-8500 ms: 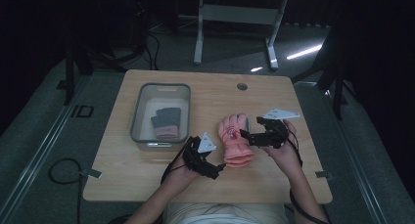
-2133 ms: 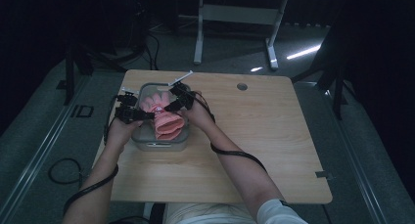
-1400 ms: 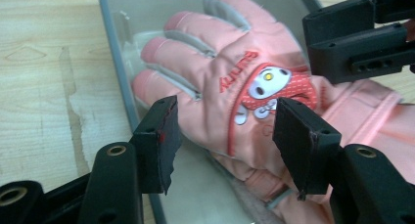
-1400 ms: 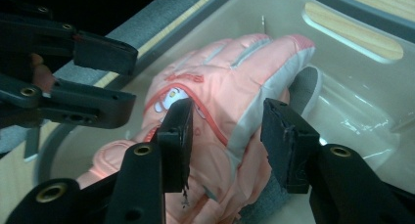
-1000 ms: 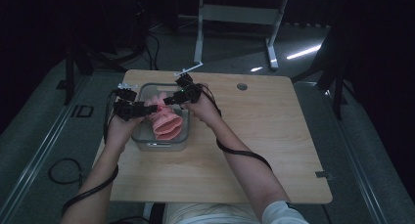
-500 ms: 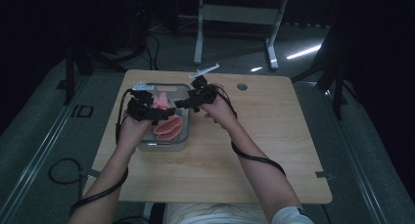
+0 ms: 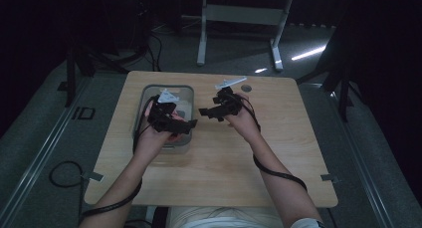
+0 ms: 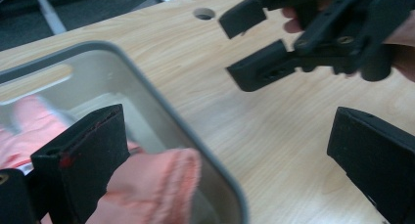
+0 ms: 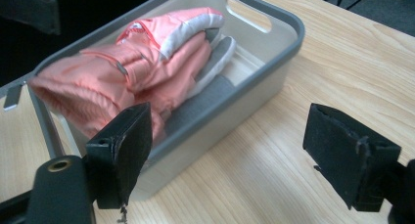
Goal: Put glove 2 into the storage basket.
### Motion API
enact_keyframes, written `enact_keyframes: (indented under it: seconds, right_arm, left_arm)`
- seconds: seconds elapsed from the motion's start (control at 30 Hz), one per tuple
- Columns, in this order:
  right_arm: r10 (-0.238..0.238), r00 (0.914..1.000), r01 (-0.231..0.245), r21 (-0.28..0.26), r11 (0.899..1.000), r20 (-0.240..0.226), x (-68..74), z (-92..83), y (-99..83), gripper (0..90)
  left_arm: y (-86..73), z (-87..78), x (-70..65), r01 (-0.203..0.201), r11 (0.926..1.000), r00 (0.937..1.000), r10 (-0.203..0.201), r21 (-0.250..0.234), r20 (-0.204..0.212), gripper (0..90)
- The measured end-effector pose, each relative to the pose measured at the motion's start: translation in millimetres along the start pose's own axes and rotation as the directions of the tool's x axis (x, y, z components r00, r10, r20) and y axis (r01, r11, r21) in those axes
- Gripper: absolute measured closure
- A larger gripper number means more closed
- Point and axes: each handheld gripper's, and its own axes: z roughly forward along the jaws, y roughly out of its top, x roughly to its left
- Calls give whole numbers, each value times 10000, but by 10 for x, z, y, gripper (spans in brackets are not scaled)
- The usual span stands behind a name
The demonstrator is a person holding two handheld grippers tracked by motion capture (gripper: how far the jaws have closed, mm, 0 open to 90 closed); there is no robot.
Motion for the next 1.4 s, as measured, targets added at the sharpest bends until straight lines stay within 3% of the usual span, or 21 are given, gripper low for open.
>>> enact_keyframes:
  seconds: [0.17,0.27,0.33,0.47,0.67,0.9,1.07,1.4]
  right_arm:
    - [-67,9998,68,-89,9999,184,-56,-65,-117,178]
    - [-86,9996,89,-85,9999,278,-92,-88,-190,179]
    - [-137,9995,139,-77,9999,274,-110,-96,-241,179]
    - [-209,9994,210,-37,9998,258,-133,-106,-337,177]
    - [-199,9995,198,45,9998,240,-166,-114,-483,174]
    - [-355,9985,351,90,9993,409,-181,-133,-658,174]
    - [-220,9987,226,-124,9997,470,-214,-163,-775,174]
    - [-108,9974,104,62,9999,709,-248,-136,-1034,174]
  left_arm:
    - [35,24,-240,-539,9985,9982,540,-58,268,11]
    - [44,33,-313,-619,9980,9971,624,-133,428,11]
    - [49,74,-415,-851,9963,9936,856,-101,739,11]
    - [16,158,-519,-950,9954,9895,953,-79,1091,11]
    - [-77,283,-691,-1345,9909,9835,1327,58,1233,12]
    - [-179,431,-809,-1631,9860,9767,1563,349,1472,11]
    - [-266,506,-896,-1863,9817,9699,1773,398,1669,12]
    - [-485,660,-961,-1938,9783,9636,1760,725,2014,11]
